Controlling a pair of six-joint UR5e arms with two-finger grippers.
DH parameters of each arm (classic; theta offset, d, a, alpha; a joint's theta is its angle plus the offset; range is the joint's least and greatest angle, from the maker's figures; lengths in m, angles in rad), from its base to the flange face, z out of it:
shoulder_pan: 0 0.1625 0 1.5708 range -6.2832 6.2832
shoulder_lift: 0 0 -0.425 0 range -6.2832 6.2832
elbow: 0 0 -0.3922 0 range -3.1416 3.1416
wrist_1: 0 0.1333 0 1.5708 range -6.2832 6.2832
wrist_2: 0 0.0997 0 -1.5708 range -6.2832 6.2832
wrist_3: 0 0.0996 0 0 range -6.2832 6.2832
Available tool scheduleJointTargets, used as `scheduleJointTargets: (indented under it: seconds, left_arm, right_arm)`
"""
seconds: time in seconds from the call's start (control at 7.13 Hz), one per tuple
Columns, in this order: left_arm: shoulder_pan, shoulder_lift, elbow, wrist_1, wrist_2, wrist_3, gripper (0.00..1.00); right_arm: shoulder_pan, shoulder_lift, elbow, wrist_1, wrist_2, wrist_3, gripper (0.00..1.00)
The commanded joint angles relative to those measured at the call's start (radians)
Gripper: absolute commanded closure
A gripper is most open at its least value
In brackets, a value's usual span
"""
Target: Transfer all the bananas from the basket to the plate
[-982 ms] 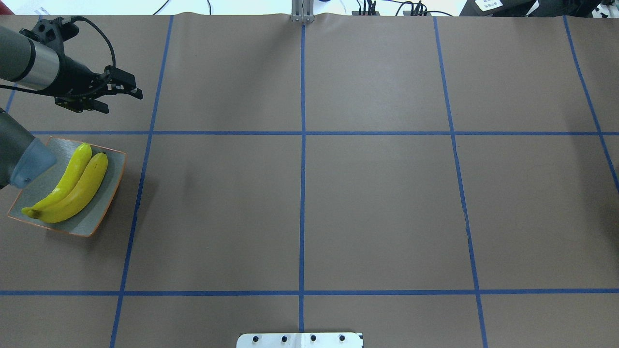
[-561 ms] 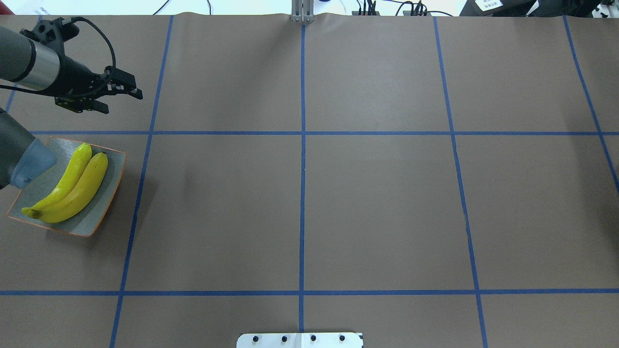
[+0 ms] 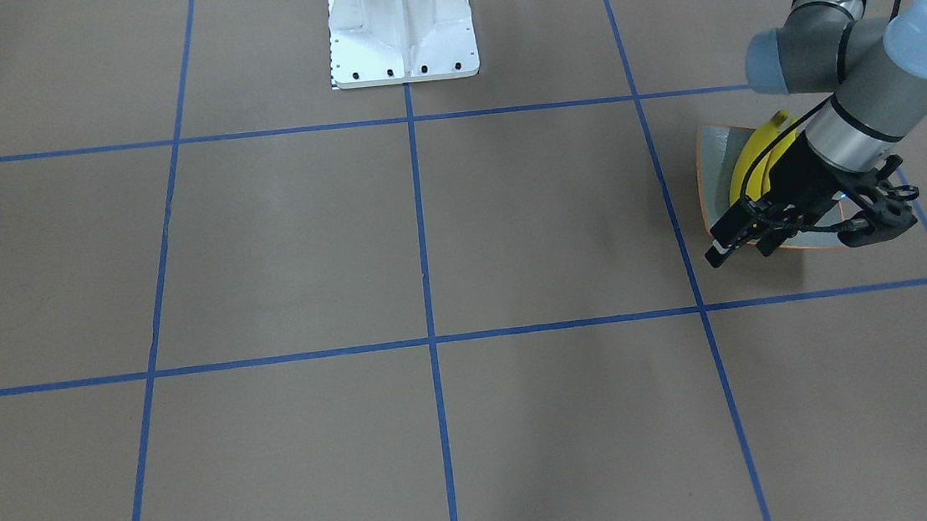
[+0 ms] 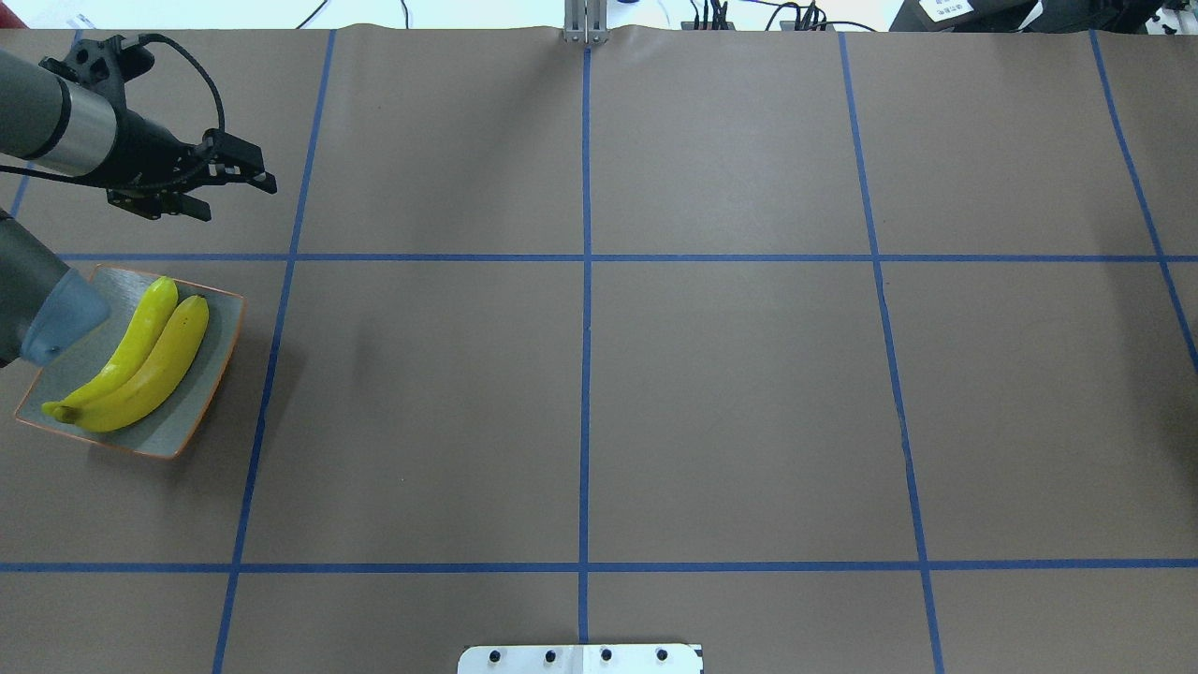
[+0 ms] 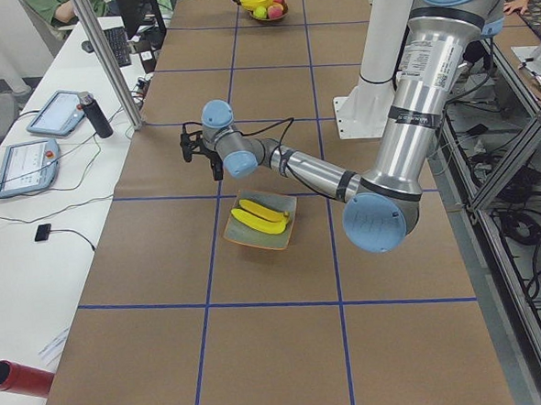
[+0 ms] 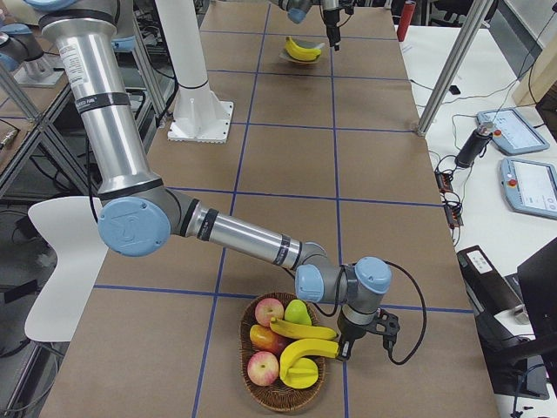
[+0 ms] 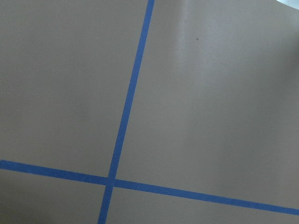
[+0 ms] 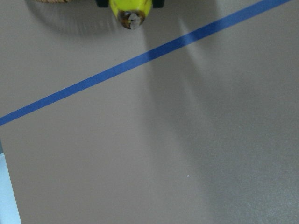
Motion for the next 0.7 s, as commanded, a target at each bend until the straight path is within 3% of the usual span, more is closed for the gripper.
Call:
scheduleJointTargets:
  seconds: [0.0,0.28,0.56]
  left_arm:
    - [0.000,0.000,0.000,0.000,0.001,0.000,0.00]
    - [0.000,0.000,-0.002,0.000,-0.001,-0.001,0.00]
    - [0.000,0.000,-0.002,0.000,-0.001,-0.001,0.00]
  right_arm:
    - [0.003,-0.011,0.039,-0.005,0.000,-0.010,1.00]
    - [0.033,-0.028,0.133,-0.104,0.005,-0.019,1.00]
    - [0.105,-0.024,0.208,-0.239,-0.004,-0.171,1.00]
